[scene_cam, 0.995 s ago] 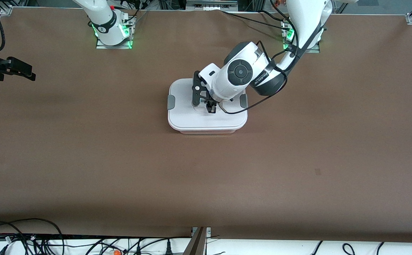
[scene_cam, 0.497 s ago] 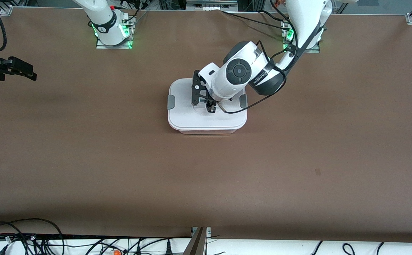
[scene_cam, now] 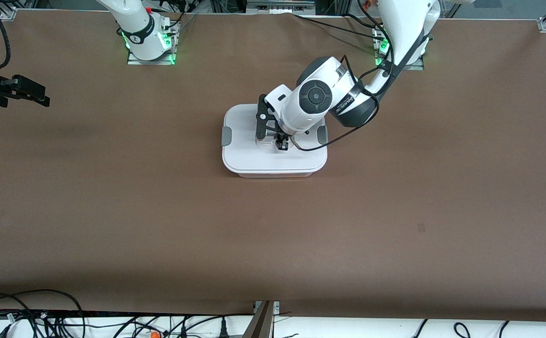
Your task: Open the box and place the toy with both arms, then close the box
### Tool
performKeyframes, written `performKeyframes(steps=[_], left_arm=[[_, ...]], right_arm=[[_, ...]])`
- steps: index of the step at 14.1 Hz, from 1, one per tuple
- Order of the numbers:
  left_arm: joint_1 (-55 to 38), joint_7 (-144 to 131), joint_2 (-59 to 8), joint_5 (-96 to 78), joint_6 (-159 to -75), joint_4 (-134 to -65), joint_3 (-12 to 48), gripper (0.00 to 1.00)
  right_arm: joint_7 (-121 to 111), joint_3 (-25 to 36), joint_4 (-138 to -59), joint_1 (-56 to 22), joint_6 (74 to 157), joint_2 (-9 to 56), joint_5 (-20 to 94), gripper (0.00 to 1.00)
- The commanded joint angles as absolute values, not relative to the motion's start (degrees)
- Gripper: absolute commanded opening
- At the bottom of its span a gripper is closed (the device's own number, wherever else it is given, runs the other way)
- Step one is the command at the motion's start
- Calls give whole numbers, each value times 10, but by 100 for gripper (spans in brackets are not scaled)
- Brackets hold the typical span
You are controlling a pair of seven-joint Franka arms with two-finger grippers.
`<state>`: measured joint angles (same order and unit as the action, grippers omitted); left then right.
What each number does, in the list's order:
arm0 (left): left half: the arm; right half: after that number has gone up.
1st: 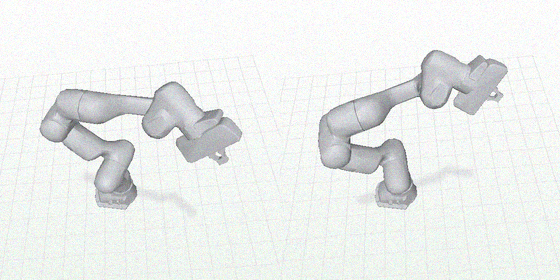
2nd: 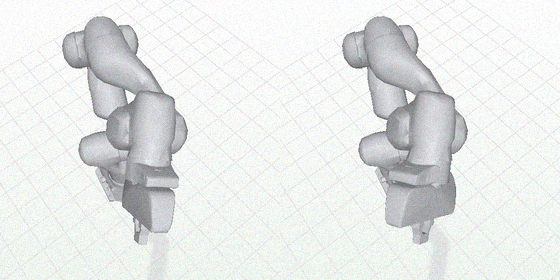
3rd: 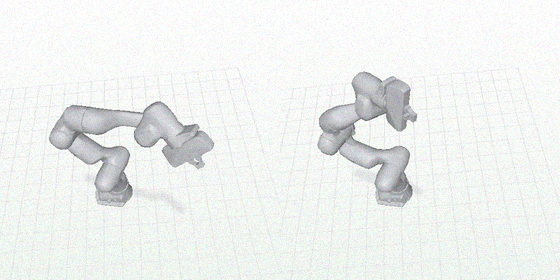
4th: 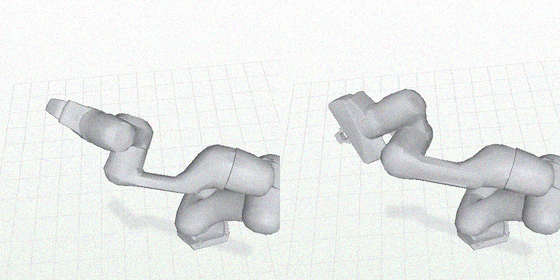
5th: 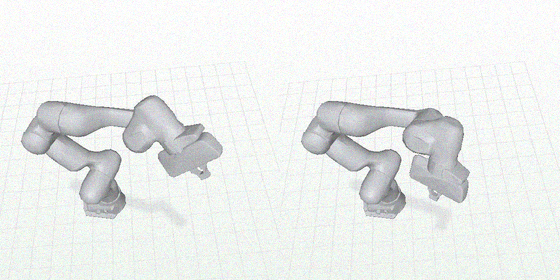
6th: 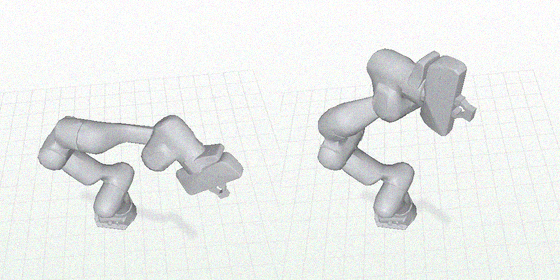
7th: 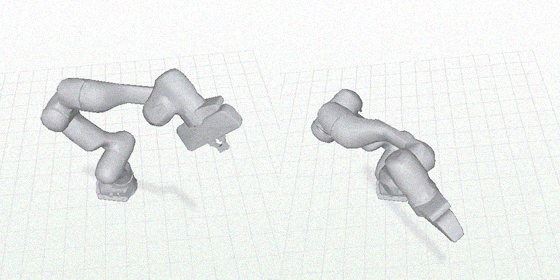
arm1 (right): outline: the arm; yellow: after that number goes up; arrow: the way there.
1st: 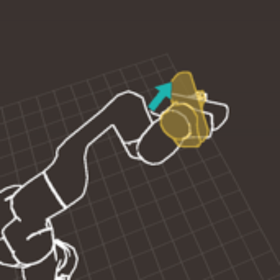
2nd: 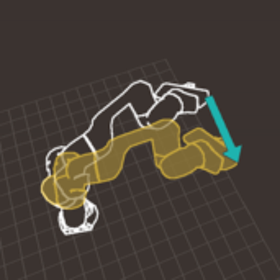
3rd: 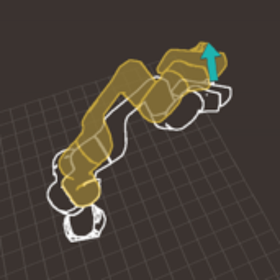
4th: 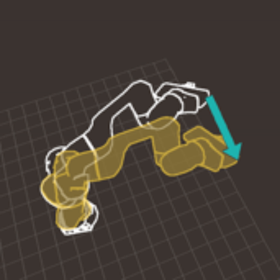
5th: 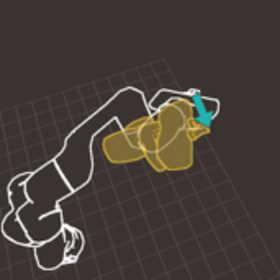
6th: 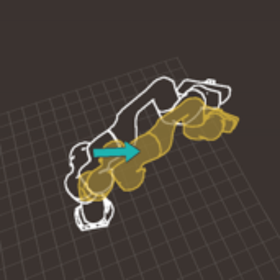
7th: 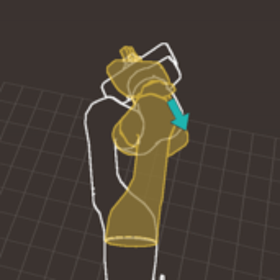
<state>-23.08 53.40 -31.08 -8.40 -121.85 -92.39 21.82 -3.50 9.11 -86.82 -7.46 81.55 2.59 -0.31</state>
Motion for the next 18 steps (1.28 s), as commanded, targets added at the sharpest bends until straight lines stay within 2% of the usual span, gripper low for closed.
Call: performKeyframes(steps=[1, 9, 12, 15, 18], left_arm=[[-205, 531, -262, -75, -1187, -934, 224, 100], [-129, 391, -131, -97, -1000, -916, 213, 100], [-85, 338, -73, -26, -975, -924, 208, 100], [-72, 332, -38, -10, -927, -928, 138, 100], [-72, 262, -3, 52, -925, -938, 86, 100]], right_arm=[[-38, 90, -860, -76, 804, 26, -8, 100], [-38, 90, -860, -76, 803, 26, -8, 100], [-38, 90, -860, -76, 803, 26, -8, 100], [-38, 90, -860, -76, 803, 26, -8, 100], [-38, 90, -860, -76, 803, 26, -7, 100]])
